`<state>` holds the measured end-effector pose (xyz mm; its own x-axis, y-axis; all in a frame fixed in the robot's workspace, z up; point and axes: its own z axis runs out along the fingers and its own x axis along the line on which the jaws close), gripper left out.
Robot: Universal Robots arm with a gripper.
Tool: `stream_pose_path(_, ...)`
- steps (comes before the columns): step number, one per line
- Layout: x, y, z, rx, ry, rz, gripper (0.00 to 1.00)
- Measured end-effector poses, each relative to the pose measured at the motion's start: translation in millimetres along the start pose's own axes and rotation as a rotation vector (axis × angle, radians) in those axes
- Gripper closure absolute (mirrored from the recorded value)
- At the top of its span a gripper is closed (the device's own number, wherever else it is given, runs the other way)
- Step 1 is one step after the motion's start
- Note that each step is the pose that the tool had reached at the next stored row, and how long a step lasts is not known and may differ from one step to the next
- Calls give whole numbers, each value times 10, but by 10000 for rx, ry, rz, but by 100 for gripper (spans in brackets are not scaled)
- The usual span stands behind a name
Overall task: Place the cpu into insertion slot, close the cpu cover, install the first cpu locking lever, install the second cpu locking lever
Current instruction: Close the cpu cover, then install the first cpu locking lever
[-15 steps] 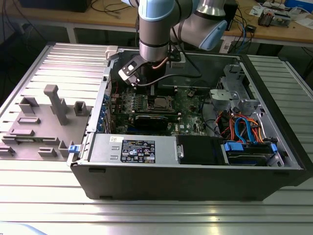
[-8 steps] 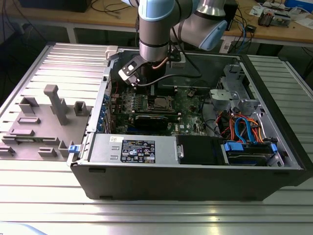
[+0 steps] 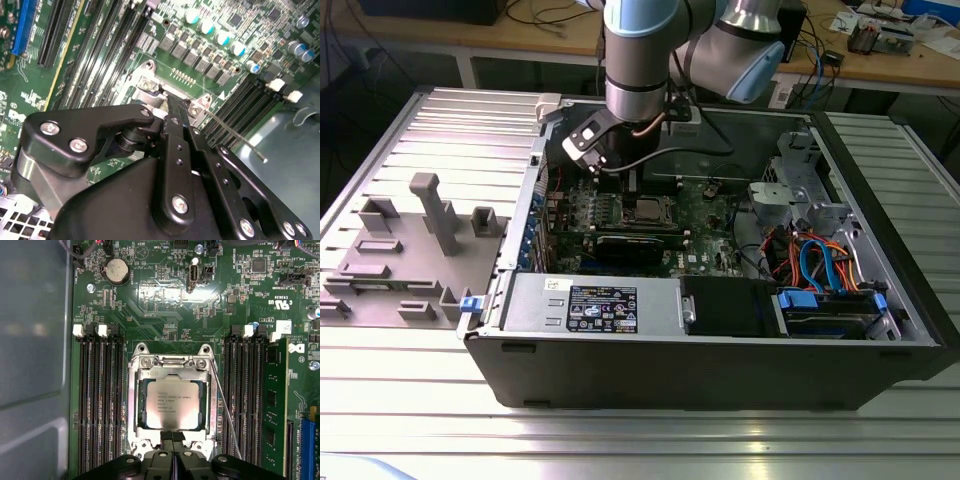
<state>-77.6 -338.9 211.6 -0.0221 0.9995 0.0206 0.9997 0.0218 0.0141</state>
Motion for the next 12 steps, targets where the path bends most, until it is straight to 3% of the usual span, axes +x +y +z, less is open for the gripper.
stream_pose_path(6, -5, 200, 3, 6, 0, 1, 89)
stream_pose_path(12, -6, 245, 3, 5, 0, 1, 89)
